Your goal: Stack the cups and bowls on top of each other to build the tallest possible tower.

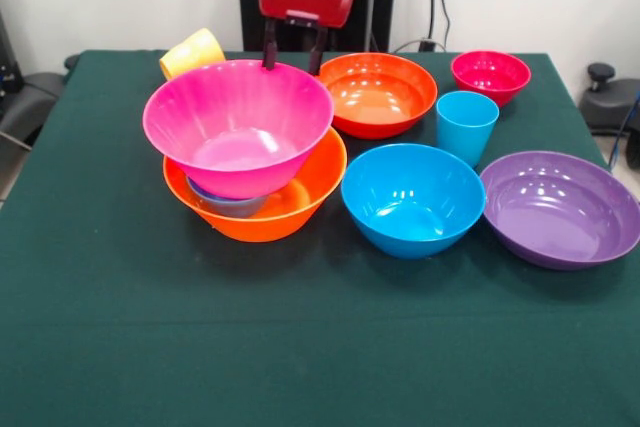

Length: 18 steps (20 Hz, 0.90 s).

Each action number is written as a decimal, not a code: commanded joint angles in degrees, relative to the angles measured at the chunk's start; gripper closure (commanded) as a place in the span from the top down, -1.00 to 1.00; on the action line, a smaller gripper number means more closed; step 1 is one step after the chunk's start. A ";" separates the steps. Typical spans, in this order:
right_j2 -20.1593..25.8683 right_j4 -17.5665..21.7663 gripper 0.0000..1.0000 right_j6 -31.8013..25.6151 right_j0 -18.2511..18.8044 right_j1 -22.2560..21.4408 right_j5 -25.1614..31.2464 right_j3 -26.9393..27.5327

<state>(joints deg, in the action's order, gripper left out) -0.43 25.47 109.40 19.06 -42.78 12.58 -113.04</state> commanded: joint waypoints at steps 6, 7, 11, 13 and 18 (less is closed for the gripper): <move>1.36 1.70 1.00 2.39 -0.49 -2.48 1.29 0.48; 1.14 1.71 1.00 2.50 -0.71 -3.04 1.37 -0.10; 0.76 1.63 1.00 2.69 -1.13 -4.16 1.67 -1.15; 0.31 1.39 1.00 3.09 -1.85 -4.27 2.06 -0.91; -1.46 0.80 1.00 4.59 -4.68 -4.36 2.41 -0.73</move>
<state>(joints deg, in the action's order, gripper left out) -3.54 25.48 109.40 17.08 -47.12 12.59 -113.09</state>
